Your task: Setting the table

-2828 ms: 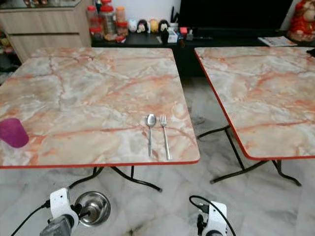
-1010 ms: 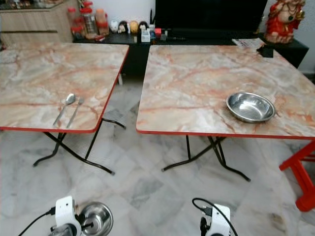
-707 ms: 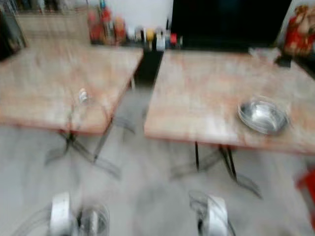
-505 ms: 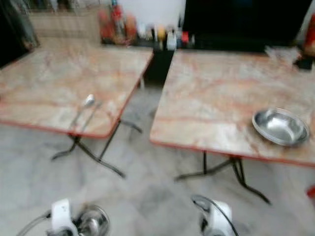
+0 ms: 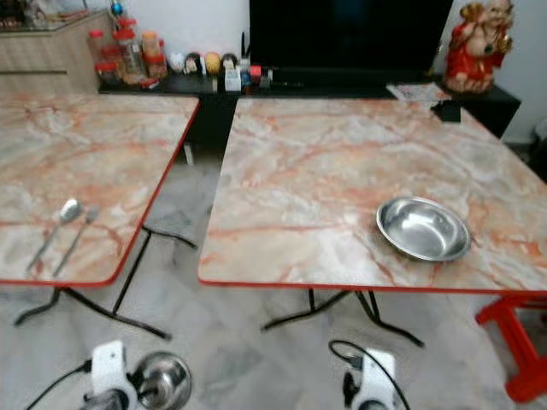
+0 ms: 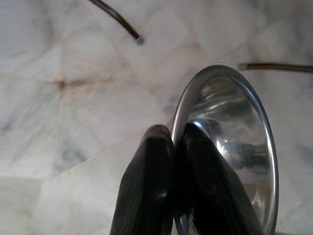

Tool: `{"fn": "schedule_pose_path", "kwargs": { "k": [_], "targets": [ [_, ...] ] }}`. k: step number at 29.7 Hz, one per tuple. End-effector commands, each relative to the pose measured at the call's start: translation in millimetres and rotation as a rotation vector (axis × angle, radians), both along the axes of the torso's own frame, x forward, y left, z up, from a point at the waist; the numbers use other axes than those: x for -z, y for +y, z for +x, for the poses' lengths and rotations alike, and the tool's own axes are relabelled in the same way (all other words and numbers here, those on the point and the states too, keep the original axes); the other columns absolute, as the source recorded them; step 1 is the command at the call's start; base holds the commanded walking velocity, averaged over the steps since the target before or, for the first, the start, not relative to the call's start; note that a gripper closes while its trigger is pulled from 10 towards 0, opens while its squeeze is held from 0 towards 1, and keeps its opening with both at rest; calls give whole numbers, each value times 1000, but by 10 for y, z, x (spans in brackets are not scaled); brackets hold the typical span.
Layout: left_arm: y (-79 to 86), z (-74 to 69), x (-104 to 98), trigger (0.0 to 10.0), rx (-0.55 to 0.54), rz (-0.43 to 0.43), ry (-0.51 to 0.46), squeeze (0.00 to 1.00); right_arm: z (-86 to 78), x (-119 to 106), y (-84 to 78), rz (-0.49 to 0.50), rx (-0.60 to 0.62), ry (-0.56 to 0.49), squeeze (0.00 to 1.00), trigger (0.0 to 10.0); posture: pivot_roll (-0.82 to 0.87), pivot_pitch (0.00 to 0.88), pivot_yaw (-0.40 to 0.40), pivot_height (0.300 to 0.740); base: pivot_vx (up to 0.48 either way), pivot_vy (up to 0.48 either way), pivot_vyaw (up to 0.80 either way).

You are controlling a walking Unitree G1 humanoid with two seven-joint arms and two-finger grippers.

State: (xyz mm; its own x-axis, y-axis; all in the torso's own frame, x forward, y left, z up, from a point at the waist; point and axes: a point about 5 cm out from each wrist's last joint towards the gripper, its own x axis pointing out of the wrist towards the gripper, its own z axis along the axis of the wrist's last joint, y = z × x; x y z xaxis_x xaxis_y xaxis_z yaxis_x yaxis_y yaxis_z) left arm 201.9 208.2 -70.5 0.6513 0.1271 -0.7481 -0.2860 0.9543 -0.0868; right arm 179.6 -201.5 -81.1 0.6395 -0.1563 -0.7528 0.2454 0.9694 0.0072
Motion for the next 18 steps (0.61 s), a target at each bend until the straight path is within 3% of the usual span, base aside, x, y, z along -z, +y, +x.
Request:
{"fn": "schedule_pose_path", "kwargs": {
  "k": [1,15,18],
  "targets": [
    [-76,-21,25,10000,40,4,15,0,-57,17,-64,-4,16,16,0,10000,-34,0,-20,740,0,-244,0],
    [-59,7,8,10000,57,12,14,0,-29,5,-46,-20,-6,9,0,10000,-45,0,-13,740,0,-270,0],
    [-58,11,6,10000,55,12,14,0,-52,15,-62,-33,0,24,0,10000,-48,0,-13,740,0,-345,515]
  ]
}}
